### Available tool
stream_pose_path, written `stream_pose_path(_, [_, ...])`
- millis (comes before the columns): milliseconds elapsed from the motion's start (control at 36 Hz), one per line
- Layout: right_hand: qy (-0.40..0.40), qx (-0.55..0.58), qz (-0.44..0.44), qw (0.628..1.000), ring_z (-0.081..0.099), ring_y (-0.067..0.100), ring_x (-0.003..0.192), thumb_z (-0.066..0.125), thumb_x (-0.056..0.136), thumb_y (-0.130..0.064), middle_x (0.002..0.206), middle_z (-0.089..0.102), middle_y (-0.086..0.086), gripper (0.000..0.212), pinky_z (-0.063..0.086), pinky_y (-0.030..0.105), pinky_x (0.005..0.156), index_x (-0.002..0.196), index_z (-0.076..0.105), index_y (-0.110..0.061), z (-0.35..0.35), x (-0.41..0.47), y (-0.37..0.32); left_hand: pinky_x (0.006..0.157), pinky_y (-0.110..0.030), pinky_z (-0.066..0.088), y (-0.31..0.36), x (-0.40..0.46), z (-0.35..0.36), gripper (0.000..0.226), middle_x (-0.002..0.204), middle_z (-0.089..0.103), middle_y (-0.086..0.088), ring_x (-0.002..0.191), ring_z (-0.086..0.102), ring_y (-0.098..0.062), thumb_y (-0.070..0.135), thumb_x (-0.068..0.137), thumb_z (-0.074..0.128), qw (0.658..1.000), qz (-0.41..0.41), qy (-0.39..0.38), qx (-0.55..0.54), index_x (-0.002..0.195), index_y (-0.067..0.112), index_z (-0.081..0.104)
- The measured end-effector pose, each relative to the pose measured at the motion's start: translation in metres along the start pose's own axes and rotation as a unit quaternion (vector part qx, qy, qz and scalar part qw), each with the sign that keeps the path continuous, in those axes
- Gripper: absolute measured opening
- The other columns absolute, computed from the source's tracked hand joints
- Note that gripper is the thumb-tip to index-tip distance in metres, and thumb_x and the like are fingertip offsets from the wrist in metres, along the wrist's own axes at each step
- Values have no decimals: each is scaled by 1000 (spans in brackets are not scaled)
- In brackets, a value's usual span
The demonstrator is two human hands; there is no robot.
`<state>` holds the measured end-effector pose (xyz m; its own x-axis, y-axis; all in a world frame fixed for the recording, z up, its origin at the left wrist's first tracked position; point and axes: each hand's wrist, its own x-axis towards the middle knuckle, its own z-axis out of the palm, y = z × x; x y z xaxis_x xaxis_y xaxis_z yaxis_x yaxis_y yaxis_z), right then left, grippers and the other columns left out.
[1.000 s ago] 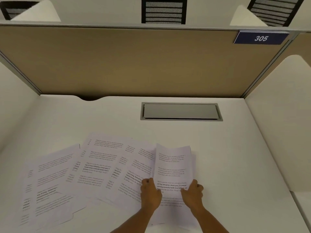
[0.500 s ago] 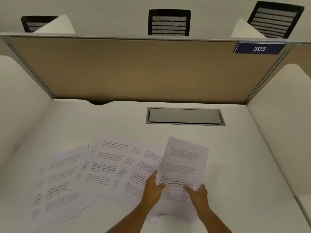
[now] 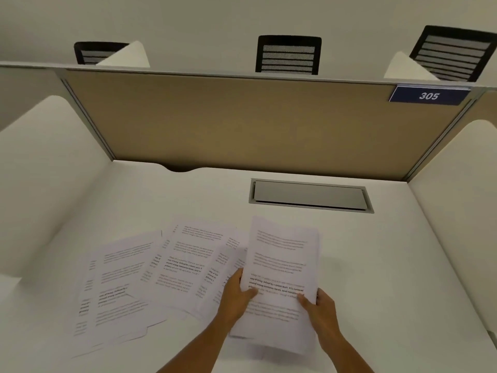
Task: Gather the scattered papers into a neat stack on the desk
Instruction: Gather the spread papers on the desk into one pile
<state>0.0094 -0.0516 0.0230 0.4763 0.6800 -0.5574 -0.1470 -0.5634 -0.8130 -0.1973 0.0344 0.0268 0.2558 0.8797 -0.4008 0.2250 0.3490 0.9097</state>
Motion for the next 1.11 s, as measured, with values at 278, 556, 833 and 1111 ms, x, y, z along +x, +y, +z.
stream_pose_path(278, [15, -68, 27, 997, 67, 26, 103, 66, 93, -12, 118, 70, 8, 36, 55, 40, 95, 128, 60, -12, 58, -13, 1, 101, -44, 53, -14, 4, -18, 48, 139, 59, -2, 125, 59, -25, 14, 96, 60, 981, -37, 81, 170, 142, 17, 47])
stream_pose_path(556, [55, -293, 71, 952, 36, 38, 133, 57, 98, -29, 152, 29, 15, 51, 41, 43, 105, 143, 42, -11, 89, 5, 2, 110, -42, 45, -32, 26, -20, 46, 148, 45, -7, 136, 42, -27, 21, 93, 64, 930, -78, 78, 350, 137, 15, 50])
stream_pose_path(833, [69, -236, 161, 956, 41, 40, 126, 53, 98, -19, 154, 16, 14, 45, 44, 46, 104, 141, 40, -15, 101, 24, -2, 117, -45, 32, -46, 33, -29, 54, 165, 6, -12, 151, 11, -36, 32, 96, 56, 880, -148, 54, 448, 147, 27, 40])
stream_pose_path(1111, [36, -110, 153, 981, 45, 21, 92, 62, 88, 0, 141, 27, 19, 64, 46, 29, 71, 140, 27, -12, 108, 27, -1, 106, -38, 39, -45, 42, -31, 50, 141, 43, -5, 128, 46, -24, 32, 92, 61, 874, -150, 67, 457, 140, 24, 48])
